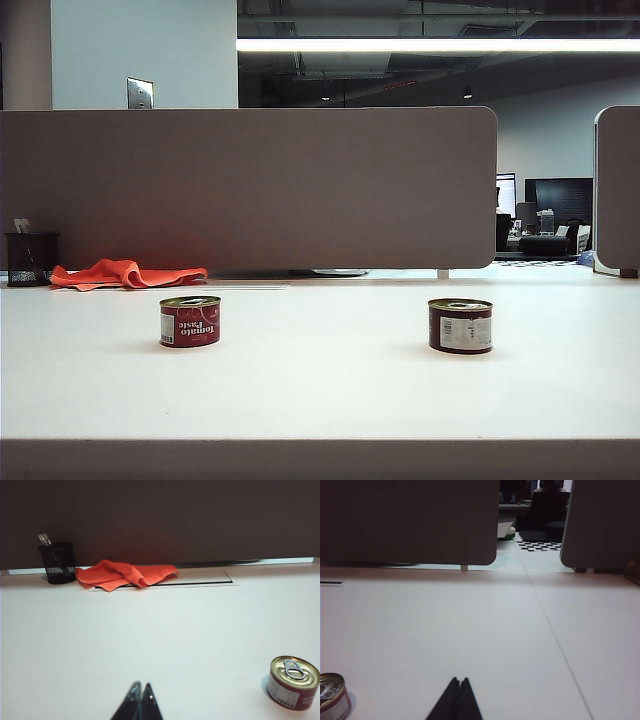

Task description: Stack a can of tomatoes on the right onto the can of tomatoes on the left.

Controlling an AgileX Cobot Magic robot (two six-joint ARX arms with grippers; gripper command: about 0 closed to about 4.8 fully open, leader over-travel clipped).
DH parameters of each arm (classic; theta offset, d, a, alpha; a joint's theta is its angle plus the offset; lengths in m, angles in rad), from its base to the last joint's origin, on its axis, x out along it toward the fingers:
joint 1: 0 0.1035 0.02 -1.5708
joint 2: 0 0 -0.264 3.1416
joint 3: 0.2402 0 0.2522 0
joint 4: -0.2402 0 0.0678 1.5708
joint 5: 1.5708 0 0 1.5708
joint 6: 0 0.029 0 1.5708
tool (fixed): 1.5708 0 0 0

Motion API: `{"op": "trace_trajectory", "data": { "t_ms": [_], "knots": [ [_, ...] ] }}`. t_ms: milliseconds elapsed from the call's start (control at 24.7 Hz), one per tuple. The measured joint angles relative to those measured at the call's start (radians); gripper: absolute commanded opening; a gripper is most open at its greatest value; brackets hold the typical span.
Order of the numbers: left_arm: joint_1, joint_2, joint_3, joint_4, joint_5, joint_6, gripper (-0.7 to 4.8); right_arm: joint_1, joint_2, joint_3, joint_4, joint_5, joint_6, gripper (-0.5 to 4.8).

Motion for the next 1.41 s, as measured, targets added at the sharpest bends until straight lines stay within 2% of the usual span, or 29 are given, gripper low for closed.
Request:
{"op": "trace_trajectory", "data": {
  "t_ms": [323, 445, 525, 566, 606, 808, 1011, 1172, 1293, 1415],
  "knots": [
    [0.000, 0.000, 0.000, -0.005, 0.000, 0.000, -0.06, 0.000, 0.000, 0.000, 0.011, 0.028, 0.000, -0.01],
    [0.000, 0.000, 0.001, -0.027, -0.001, -0.052, -0.06, 0.000, 0.000, 0.000, 0.014, 0.036, 0.000, -0.02],
    [0.000, 0.000, 0.068, -0.103, -0.039, -0.176, -0.06, 0.000, 0.000, 0.001, 0.069, 0.101, 0.028, -0.03],
    [0.001, 0.001, 0.107, -0.140, -0.045, -0.194, -0.06, 0.000, 0.000, 0.004, 0.092, 0.131, 0.047, -0.03],
    [0.001, 0.001, 0.185, -0.211, -0.045, -0.205, -0.06, 0.000, 0.000, 0.046, 0.083, 0.180, 0.075, -0.03],
    [0.001, 0.022, 0.348, -0.281, -0.014, -0.196, -0.06, 0.000, 0.034, 0.259, 0.046, 0.195, 0.088, -0.04],
    [0.001, 0.174, 0.504, -0.306, 0.018, -0.177, -0.06, 0.000, 0.133, 0.421, -0.014, 0.044, 0.083, -0.04],
    [0.001, 0.367, 0.625, -0.329, 0.121, -0.156, -0.06, 0.000, 0.291, 0.571, -0.045, -0.054, 0.083, -0.03],
    [0.001, 0.536, 0.756, -0.377, 0.227, -0.129, -0.06, -0.001, 0.460, 0.692, -0.138, -0.088, 0.053, -0.03],
    [0.000, 0.651, 0.848, -0.476, 0.267, -0.079, -0.06, 0.002, 0.599, 0.801, -0.290, -0.122, -0.009, -0.03]
  ]
}}
